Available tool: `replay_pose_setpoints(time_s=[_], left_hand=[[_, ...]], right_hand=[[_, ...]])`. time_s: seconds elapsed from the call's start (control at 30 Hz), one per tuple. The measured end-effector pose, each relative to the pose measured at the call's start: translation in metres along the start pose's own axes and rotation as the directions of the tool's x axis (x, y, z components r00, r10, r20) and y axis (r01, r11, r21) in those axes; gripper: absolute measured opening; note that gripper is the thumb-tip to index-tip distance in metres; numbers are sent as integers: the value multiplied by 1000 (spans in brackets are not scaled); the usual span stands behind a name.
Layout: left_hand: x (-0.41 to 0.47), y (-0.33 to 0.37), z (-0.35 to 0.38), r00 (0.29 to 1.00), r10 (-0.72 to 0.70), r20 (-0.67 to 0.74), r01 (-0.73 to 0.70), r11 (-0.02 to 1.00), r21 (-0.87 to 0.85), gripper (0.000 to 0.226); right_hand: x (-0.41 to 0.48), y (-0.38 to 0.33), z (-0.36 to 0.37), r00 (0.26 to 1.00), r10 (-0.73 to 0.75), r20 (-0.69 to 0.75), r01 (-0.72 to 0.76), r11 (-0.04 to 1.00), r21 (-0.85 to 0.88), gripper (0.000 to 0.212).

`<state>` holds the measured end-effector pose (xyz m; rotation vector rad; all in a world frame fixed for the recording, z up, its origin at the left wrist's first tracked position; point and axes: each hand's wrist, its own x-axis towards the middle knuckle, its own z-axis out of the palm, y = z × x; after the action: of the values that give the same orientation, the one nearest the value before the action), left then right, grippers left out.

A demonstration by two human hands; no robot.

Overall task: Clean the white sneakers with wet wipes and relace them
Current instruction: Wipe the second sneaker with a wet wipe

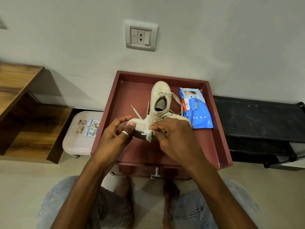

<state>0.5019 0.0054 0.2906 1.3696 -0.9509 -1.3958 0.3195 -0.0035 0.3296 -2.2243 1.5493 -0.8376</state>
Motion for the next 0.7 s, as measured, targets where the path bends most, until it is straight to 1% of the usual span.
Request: replay_pose_setpoints(time_s=[0.07,0.17,0.23,0.3,0.4,0.5,0.57,0.67,0.7], left_hand=[[1,-1,-1,1000,-2,-4,2,1000,-14,25],[1,-3,0,1000,0,18,0,1000,-7,29],[0,-3,2,1000,16,20,-16,1000,-4,31],[1,-4,4,1000,23,-6,-23,1000,-11,32],[2,-4,5,999,6,-38,-8,999,-32,38],[3,-4,7,998,-3,-63,1,999,-43,28],[4,-6,7,997,6,-73,-8,999,-31,27],[4,-9,8,997,35,-72,-36,999,-14,36],[4,-9,8,997,42,-65,-43,999,-9,35]], right_hand=[[0,-1,2,1000,-4,-4,4,1000,-1,17],[-2,-11,15,997,-74,-11,73,996,-57,10],[-4,-20,24,994,-101,28,103,993,-59,14],[-4,-20,28,991,-114,72,118,991,-61,19],[-4,-5,14,994,-86,68,91,993,-72,19],[-6,10,-4,1000,-5,31,6,1000,-16,17],[-7,10,-5,1000,-7,6,7,1000,-2,15],[-9,-4,10,999,-45,-15,44,997,-59,12],[-9,-10,16,998,-67,-8,66,995,-74,12]])
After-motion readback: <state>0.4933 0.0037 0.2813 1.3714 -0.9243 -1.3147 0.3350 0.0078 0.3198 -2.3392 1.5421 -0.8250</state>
